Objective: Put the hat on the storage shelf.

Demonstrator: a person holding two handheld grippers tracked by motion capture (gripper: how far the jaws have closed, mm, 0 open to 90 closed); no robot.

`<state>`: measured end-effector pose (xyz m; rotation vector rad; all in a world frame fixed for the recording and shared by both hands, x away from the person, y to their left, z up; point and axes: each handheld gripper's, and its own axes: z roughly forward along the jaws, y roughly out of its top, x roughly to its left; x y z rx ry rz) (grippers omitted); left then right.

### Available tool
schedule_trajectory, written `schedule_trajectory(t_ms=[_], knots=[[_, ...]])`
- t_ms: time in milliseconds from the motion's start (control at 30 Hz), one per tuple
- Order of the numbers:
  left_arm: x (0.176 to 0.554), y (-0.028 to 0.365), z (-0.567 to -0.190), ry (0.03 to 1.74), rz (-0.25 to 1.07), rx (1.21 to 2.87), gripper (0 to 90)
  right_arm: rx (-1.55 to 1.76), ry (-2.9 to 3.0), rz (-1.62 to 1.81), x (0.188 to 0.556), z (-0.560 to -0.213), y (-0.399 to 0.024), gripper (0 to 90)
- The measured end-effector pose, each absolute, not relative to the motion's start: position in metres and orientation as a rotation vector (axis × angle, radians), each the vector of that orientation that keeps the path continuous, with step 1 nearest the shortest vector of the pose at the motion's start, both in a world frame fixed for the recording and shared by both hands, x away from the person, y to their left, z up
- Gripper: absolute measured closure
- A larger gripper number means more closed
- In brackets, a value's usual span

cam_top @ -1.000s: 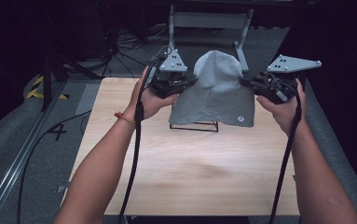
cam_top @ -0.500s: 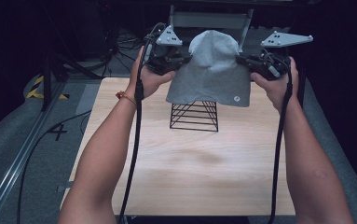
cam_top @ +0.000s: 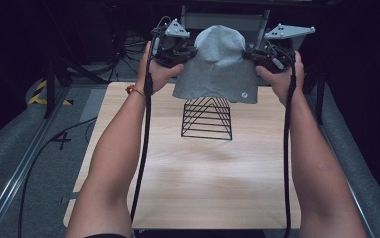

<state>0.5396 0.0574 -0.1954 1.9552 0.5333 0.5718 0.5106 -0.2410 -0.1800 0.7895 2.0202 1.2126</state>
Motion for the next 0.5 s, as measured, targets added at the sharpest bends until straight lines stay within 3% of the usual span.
schedule_trajectory(t_ms=[500], knots=[[0.523,0.073,-0.211,0.493,0.504,1.925,86.3,0.762,2.052,1.243,0.497,-0.192,-0.247,86.5]])
